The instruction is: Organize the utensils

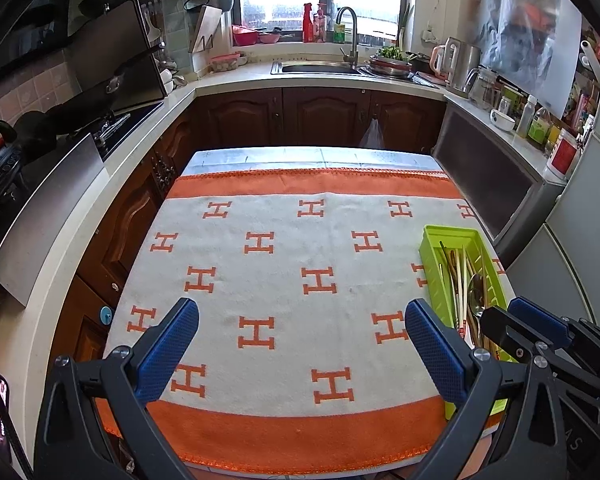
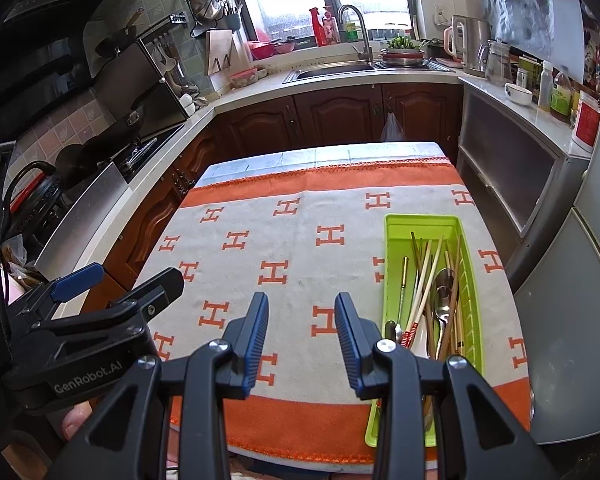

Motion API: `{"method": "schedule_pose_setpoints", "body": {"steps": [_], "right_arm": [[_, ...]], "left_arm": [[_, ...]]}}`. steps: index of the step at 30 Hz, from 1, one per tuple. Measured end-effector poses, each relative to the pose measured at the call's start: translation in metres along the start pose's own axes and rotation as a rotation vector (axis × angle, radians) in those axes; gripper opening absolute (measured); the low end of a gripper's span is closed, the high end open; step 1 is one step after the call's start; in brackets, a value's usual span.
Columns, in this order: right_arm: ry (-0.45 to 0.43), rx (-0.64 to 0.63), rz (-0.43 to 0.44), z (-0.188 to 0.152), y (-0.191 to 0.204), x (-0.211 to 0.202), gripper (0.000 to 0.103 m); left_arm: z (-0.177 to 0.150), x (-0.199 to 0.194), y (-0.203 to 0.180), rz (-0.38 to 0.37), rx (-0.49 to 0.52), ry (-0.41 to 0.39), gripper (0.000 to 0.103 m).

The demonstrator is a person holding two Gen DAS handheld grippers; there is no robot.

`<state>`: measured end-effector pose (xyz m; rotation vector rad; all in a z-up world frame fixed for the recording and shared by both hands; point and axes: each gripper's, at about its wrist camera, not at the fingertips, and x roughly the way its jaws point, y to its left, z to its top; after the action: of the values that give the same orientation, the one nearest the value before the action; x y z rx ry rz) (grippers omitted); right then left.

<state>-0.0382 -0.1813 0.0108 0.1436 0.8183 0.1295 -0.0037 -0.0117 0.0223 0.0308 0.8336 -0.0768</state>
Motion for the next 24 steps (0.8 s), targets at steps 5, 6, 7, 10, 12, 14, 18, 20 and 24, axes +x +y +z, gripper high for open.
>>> {"method": "schedule_pose_setpoints", "body": {"steps": [5, 6, 7, 10, 12, 14, 18, 20, 24], "right_arm": [[0.004, 0.003, -0.001, -0.0013, -0.0004, 0.0007, 0.035], [0.004, 0.004, -0.001, -0.0018, -0.0002, 0.0006, 0.035], [0.002, 0.003, 0.000, -0.0015, -0.0004, 0.0006, 0.035], [0.002, 0.001, -0.002, -0.0014, -0.0004, 0.0007, 0.035], [0.003, 0.002, 0.000, -0.0013, -0.0007, 0.0011, 0.035], [0.004, 0.003, -0.001, -0.0008, -0.0005, 0.0006, 0.035], [0.005, 0.004, 0.000, -0.0009, -0.0005, 0.0008, 0.035], [0.004, 0.004, 0.000, -0.0006, -0.0004, 0.0007, 0.035], [0.005, 0.003, -0.001, -0.0006, -0.0003, 0.0008, 0.035]], "left_arm": [[-0.0002, 0.0030, -0.0008, 0.000, 0.004, 0.006, 0.102], [-0.0001, 0.0031, -0.0009, 0.000, 0.004, 0.005, 0.102], [0.0000, 0.0031, -0.0010, 0.000, 0.004, 0.005, 0.102], [0.0000, 0.0030, -0.0011, 0.000, 0.004, 0.005, 0.102], [0.0001, 0.0031, -0.0010, 0.001, 0.004, 0.006, 0.102], [0.0001, 0.0031, -0.0010, 0.001, 0.004, 0.005, 0.102], [0.0001, 0.0030, -0.0010, 0.001, 0.006, 0.004, 0.102], [0.0001, 0.0030, -0.0011, 0.002, 0.006, 0.004, 0.102], [0.0002, 0.0029, -0.0014, 0.002, 0.006, 0.004, 0.102]]}}
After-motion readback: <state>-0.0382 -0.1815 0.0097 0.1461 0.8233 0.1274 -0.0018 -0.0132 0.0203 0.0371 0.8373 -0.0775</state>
